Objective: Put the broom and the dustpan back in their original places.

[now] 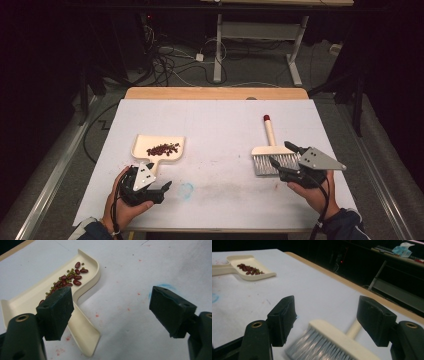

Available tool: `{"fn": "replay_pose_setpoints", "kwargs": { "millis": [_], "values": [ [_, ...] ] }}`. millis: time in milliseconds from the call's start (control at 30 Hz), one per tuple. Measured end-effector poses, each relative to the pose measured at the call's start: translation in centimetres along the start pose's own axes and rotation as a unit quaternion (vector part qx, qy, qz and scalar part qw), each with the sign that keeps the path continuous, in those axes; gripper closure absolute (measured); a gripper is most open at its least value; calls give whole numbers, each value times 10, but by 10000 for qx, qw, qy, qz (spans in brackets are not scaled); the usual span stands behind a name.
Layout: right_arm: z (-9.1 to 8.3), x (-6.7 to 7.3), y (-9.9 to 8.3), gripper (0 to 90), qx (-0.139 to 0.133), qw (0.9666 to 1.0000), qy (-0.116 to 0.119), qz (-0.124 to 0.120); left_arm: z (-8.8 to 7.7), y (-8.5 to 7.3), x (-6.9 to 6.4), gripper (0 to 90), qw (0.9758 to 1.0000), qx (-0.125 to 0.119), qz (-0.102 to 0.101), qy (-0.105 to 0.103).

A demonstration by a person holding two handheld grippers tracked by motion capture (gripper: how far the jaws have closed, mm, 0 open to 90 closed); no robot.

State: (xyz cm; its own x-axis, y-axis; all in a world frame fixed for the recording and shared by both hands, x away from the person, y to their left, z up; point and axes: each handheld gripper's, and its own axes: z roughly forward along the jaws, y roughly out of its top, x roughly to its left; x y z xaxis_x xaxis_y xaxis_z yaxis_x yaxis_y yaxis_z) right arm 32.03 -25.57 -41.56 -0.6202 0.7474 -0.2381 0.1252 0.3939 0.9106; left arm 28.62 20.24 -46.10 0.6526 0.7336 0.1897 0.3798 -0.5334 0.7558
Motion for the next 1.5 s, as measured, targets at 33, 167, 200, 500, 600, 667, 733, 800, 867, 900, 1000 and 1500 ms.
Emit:
{"fn": "replay_pose_setpoints", "kwargs": {
  "millis": [33, 167, 200, 500, 600, 667, 733, 800, 867, 900, 1000, 1500],
  "values": [
    [-1, 2, -5, 304, 22, 10000, 31, 4, -1, 0, -1, 188, 10000, -15, 26, 2],
    [-4, 8, -22, 233, 231, 9995, -26, 216, -2, 0, -2, 188, 10000, -49, 56, 13],
    [-5, 8, -25, 215, 258, 9993, 13, 272, -2, 0, -2, 188, 10000, -51, 71, 16],
    [-5, 12, -25, 163, 384, 9989, -211, 171, -3, -1, -3, 167, 9998, -95, 135, 57],
    [-3, 13, -25, 164, 385, 9990, -191, 136, -4, -1, -2, 167, 9998, -49, 168, 66],
    [-2, 13, -25, 164, 397, 9989, -199, 134, -4, -1, -2, 167, 9998, -59, 165, 66],
    [-2, 13, -25, 164, 393, 9990, -188, 133, -3, -1, -2, 167, 9998, -51, 160, 71],
    [-3, 13, -25, 165, 389, 9990, -203, 130, -2, -1, -3, 167, 9998, -31, 163, 75],
    [-4, 13, -25, 166, 383, 9990, -213, 118, -1, 0, -3, 167, 9998, 20, 195, 69],
    [-4, 13, -24, 166, 387, 9989, -222, 109, 0, 0, -4, 167, 9997, 39, 210, 67],
    [-4, 13, -25, 167, 403, 9988, -274, 72, 0, 0, -4, 167, 9998, 50, 208, 65],
    [-4, 14, -24, 171, 415, 9988, -274, -7, 1, 0, -3, 167, 9998, 57, 191, 78]
  ]
}}
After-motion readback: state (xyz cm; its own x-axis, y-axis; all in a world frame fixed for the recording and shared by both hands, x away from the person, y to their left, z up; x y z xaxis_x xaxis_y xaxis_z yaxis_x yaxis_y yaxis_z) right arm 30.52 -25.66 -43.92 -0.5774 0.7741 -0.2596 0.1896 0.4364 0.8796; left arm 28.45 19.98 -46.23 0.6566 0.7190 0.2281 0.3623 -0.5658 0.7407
